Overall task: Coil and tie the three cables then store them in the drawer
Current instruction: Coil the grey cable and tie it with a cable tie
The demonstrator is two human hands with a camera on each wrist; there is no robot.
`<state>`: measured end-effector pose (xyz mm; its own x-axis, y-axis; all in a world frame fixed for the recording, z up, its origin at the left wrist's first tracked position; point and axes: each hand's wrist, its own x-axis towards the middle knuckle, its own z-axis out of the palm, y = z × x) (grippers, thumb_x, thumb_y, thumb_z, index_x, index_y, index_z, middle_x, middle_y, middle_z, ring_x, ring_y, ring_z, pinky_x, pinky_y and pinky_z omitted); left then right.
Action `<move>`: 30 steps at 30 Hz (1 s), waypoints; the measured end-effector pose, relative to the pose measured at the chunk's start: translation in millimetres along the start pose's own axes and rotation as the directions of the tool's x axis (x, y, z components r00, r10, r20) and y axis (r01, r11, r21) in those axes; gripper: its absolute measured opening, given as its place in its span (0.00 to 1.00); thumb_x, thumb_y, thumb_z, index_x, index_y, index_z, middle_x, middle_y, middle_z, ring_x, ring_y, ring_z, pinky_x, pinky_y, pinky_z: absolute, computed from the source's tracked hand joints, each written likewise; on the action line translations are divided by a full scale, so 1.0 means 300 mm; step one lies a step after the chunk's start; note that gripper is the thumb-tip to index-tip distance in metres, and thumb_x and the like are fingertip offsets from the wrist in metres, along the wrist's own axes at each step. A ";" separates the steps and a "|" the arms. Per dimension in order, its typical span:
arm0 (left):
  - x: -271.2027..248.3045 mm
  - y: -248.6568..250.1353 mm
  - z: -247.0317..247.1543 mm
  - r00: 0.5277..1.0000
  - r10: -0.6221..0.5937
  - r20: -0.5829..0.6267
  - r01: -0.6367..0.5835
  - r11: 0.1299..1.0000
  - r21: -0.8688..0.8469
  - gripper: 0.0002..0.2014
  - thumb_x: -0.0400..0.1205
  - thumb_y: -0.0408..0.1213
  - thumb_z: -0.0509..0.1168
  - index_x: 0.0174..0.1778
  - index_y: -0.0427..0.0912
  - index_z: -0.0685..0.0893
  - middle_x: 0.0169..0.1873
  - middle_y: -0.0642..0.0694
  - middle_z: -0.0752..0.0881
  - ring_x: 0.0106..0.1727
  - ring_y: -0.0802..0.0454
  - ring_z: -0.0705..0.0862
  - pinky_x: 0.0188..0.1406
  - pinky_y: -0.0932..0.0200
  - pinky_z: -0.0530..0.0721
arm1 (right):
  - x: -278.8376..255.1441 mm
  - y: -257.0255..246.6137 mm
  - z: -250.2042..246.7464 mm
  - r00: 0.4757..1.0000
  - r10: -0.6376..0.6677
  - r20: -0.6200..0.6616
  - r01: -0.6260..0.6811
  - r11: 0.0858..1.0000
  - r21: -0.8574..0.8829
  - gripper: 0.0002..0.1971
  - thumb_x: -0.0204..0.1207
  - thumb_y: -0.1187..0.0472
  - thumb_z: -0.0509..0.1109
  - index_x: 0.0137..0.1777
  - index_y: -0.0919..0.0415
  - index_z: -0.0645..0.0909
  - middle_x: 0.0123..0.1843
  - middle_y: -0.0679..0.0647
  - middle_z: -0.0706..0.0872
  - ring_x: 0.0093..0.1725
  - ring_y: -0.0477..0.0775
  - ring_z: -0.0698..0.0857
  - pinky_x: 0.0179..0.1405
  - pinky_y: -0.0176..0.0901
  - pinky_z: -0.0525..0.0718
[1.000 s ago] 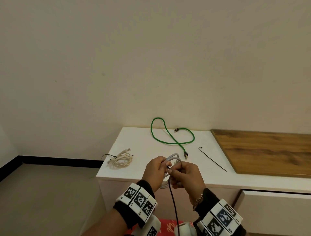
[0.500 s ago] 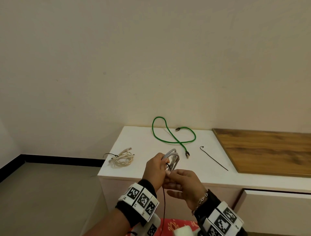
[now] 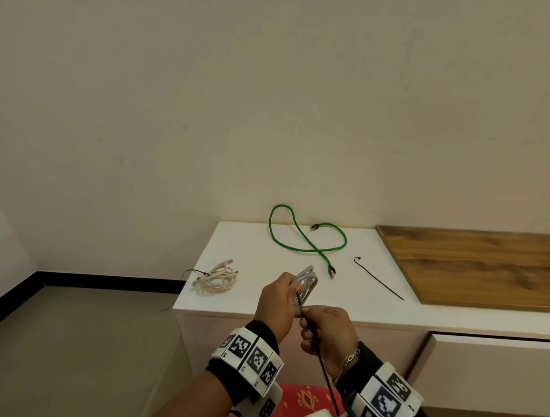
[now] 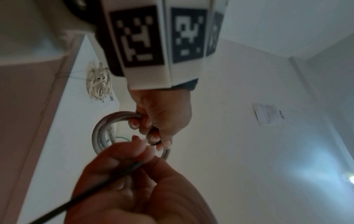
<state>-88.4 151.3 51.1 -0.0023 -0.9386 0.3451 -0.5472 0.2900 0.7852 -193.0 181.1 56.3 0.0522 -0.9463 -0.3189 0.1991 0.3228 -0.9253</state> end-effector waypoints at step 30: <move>0.012 -0.064 -0.031 0.983 -0.179 -0.046 0.163 0.955 -0.249 0.11 0.82 0.32 0.58 0.36 0.49 0.70 0.25 0.50 0.77 0.29 0.57 0.74 0.30 0.70 0.72 | 0.035 -0.056 -0.054 0.934 -0.208 0.289 0.265 0.948 -0.175 0.09 0.77 0.77 0.60 0.47 0.68 0.80 0.31 0.58 0.85 0.28 0.49 0.85 0.30 0.38 0.85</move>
<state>-70.0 144.1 42.1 0.1346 -0.9657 0.2220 -0.3140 0.1710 0.9339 -211.7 166.1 65.3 0.2904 -0.9558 -0.0462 0.0316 0.0578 -0.9978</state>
